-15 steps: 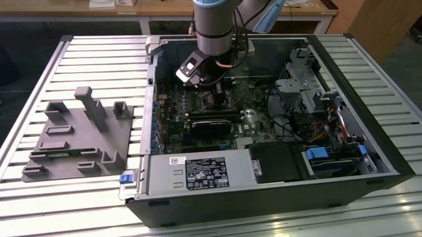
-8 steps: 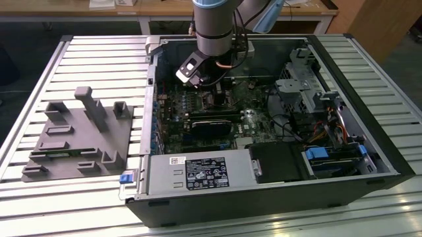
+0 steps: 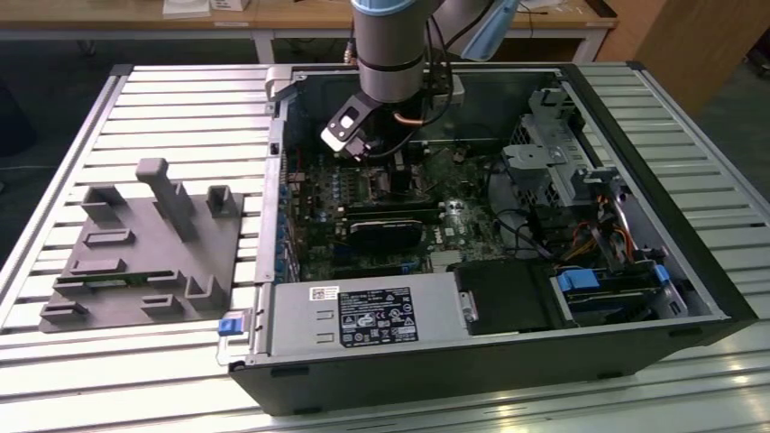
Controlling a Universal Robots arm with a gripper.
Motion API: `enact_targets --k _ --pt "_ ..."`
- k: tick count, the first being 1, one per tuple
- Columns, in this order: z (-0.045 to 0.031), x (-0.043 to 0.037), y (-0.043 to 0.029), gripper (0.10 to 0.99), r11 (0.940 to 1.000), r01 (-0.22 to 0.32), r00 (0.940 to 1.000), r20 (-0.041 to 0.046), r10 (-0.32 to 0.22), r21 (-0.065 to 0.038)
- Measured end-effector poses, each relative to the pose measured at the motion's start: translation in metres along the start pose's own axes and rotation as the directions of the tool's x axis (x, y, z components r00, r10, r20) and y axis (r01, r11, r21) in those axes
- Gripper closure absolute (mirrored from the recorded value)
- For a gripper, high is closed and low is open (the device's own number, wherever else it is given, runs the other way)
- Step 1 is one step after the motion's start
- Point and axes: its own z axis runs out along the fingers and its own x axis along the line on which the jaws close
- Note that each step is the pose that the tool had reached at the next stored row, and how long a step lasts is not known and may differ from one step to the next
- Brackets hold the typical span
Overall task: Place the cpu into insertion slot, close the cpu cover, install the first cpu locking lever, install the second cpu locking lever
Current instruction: 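Place the cpu into insertion slot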
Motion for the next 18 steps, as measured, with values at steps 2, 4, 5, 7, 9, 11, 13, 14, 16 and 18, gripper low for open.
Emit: enact_targets --k 2,4,5,7,9,11,13,14,16,18 --pt "0.0 0.0 0.0 0.475 1.0 0.0 1.0 0.0001 0.0 0.0" --pt "-0.0001 0.0 0.0 0.475 1.0 0.0 1.0 0.0002 0.0 0.0" --pt "-0.0007 -0.0001 0.0 0.475 1.0 0.0 1.0 0.0002 0.0 0.0" --pt "-0.0027 0.0 0.0002 0.475 1.0 0.0 1.0 0.0001 0.0 0.0" --pt "-0.0055 0.0 0.0005 0.475 1.0 0.0 1.0 0.0001 0.0 0.0" --pt "-0.0084 0.0 0.0008 0.475 1.0 0.0 1.0 0.0001 0.0 0.0" --pt "-0.011 0.0 0.001 0.475 1.0 0.0 1.0 0.0001 0.0 0.0" --pt "-0.012 0.0 0.0011 0.475 1.0 0.0 1.0 0.0002 0.0 0.0" --pt "-0.0131 0.0 0.0012 0.475 1.0 0.0 1.0 0.0 0.0 0.0" --pt "-0.0131 0.0 0.0012 0.475 1.0 0.0 1.0 -0.0002 0.0 0.0"
